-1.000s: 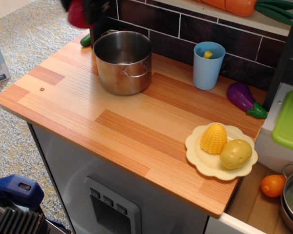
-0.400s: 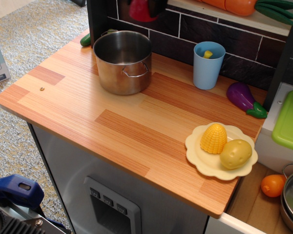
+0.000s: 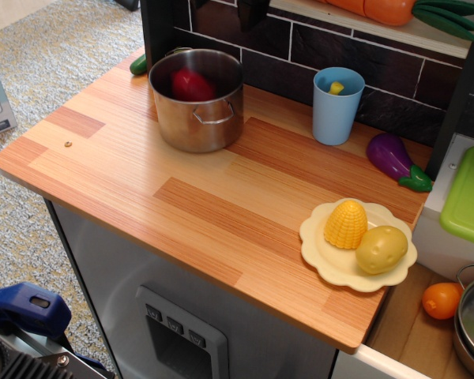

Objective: Put sweet potato in pot

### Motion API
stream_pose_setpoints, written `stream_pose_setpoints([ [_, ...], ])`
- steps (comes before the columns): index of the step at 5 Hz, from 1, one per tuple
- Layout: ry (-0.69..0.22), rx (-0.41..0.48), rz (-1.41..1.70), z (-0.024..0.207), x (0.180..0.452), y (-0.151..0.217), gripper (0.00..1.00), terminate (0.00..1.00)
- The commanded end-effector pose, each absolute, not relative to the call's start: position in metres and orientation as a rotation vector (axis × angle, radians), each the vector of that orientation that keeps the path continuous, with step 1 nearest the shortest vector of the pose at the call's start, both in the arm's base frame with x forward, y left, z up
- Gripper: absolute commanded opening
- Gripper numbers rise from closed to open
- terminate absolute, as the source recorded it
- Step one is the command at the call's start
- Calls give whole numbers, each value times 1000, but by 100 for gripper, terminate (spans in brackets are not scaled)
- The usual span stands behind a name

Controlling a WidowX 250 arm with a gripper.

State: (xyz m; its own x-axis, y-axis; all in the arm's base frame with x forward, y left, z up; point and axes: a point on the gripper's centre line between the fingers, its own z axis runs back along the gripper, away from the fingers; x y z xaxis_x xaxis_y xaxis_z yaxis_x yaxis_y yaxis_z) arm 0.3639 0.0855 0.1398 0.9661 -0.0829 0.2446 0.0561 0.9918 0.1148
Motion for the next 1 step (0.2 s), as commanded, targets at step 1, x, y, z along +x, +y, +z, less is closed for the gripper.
stream_pose_setpoints([
  [1,-312,127,-72,161,365,86,100,100],
])
